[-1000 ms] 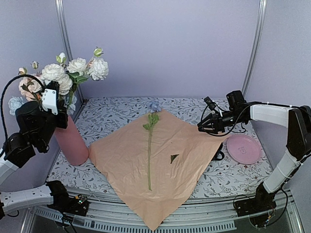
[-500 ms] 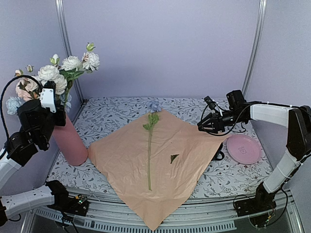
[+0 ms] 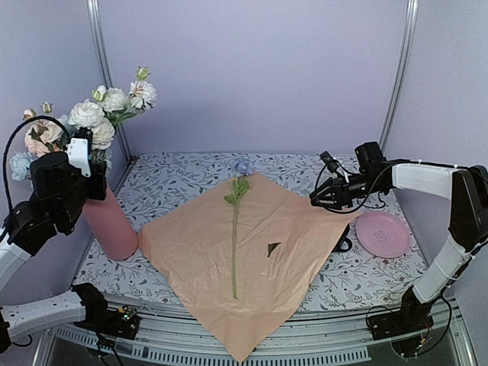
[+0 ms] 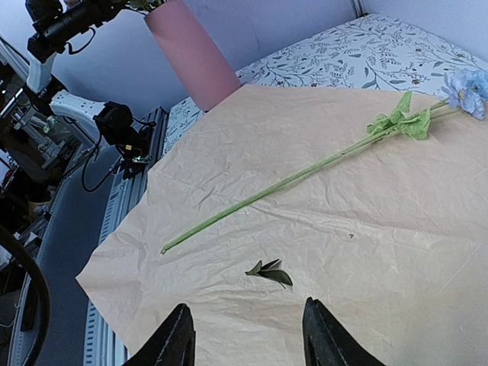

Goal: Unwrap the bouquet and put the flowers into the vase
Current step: Place the fake flower in the vase, then pick up the fake flower from the flattened wrapping paper.

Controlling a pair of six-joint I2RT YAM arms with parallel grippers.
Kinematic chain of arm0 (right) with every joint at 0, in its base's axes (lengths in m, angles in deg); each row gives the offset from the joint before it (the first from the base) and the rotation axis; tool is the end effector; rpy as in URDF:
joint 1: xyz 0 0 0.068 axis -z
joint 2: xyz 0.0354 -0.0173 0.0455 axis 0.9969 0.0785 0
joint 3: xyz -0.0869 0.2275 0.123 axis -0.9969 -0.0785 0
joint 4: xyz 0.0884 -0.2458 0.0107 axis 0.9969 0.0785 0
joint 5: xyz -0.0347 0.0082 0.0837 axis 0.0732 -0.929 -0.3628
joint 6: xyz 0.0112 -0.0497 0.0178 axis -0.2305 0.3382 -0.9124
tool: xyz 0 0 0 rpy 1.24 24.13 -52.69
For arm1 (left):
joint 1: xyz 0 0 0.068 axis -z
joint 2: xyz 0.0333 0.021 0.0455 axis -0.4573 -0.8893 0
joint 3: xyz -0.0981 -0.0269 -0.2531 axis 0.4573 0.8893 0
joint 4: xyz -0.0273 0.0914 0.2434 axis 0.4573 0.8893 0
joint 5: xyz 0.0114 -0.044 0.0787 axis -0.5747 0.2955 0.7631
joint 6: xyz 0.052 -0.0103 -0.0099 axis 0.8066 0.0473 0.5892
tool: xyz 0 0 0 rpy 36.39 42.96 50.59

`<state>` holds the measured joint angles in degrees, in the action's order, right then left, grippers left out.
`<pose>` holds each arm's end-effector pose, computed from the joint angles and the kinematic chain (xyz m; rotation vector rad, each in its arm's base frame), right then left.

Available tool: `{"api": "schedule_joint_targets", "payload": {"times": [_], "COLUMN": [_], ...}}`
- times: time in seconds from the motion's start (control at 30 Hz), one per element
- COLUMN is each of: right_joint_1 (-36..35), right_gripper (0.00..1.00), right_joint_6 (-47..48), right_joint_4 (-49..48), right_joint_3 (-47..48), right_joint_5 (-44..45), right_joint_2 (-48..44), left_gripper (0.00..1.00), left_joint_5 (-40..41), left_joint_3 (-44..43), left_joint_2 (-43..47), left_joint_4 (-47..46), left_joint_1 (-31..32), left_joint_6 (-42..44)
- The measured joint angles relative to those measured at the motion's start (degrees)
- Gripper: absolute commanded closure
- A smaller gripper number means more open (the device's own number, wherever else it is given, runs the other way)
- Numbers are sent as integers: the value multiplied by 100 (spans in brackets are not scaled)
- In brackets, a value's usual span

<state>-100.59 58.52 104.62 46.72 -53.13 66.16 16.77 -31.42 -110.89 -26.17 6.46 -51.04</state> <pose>0.3102 0.1171 0.2298 -1.1782 1.8242 1.2686 0.1259 -0.0558 0.3605 0.0182 1.7469 0.2223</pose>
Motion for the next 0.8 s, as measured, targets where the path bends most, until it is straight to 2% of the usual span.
{"api": "schedule_joint_targets", "payload": {"times": [0.13, 0.27, 0.37, 0.63, 0.8], "right_joint_1": [0, 0, 0, 0, 0], "right_gripper": [49, 49, 48, 48, 48], "right_joint_6": [-4, -13, -31, -52, -57], "right_joint_4": [-2, -4, -9, -9, -13], "right_joint_3": [0, 2, 22, 50, 105], "right_joint_5": [2, 2, 7, 35, 83], "right_joint_2": [20, 57, 109, 221, 284], "left_gripper": [61, 55, 55, 70, 79], "left_joint_5": [-302, -570, -678, -1137, -2170], "left_joint_3": [-417, -776, -1023, -2037, -2282], "left_joint_2": [-210, -304, -315, -599, -780], "left_joint_4": [557, 1163, 1703, 3270, 3628], "left_joint_1": [0, 0, 0, 0, 0], "left_joint_6": [-402, -868, -1244, -1937, -1888]}}
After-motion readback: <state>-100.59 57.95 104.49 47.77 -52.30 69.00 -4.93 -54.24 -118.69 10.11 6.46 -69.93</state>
